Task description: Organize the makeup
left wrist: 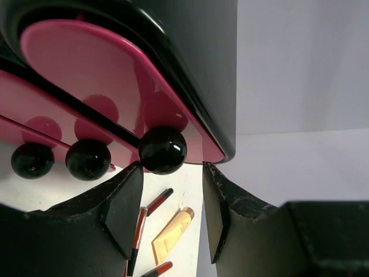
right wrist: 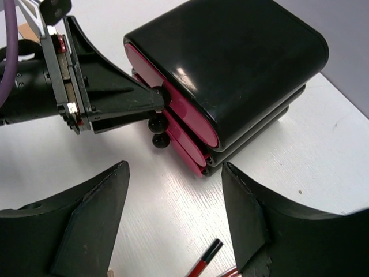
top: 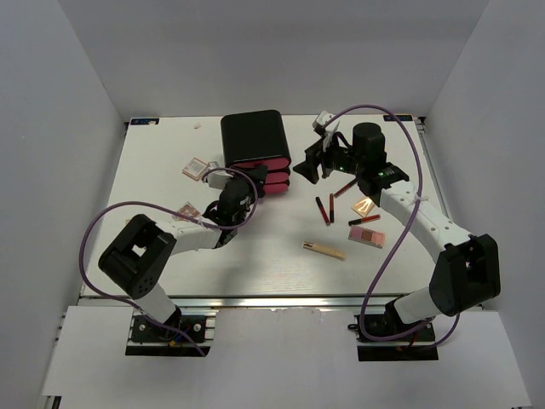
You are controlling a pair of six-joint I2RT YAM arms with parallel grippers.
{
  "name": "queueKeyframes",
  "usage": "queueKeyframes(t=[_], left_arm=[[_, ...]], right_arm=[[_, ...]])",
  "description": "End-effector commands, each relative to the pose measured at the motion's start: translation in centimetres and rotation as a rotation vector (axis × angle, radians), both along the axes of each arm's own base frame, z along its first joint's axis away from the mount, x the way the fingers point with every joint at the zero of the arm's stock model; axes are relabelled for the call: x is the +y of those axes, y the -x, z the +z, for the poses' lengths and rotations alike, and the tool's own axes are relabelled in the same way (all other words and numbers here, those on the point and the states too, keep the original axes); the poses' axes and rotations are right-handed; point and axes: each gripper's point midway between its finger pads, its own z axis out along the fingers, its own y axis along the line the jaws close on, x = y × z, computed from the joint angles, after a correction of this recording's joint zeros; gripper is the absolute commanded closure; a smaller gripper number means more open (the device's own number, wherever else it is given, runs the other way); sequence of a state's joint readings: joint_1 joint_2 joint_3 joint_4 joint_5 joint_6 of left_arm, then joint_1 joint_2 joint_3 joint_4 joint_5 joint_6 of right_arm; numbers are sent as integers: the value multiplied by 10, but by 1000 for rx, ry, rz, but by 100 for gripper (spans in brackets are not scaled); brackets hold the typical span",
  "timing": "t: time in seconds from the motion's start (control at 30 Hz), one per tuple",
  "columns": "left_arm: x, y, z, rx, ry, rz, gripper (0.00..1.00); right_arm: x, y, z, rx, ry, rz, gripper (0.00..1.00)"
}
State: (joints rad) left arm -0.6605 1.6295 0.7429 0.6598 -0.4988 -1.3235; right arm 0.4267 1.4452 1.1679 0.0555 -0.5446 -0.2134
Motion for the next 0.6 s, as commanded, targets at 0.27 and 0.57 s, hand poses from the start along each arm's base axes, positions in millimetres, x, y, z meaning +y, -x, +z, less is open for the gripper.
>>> queueKeyframes(t=[0.27,0.57], left_arm=[[21,-17,11,-24,46,82,52],[19,-27,11,-34,50,76,57]], right_arm=[[-8,-2,15,-75,0,-22,29],[-11,-3,14,-77,8,-28,28]])
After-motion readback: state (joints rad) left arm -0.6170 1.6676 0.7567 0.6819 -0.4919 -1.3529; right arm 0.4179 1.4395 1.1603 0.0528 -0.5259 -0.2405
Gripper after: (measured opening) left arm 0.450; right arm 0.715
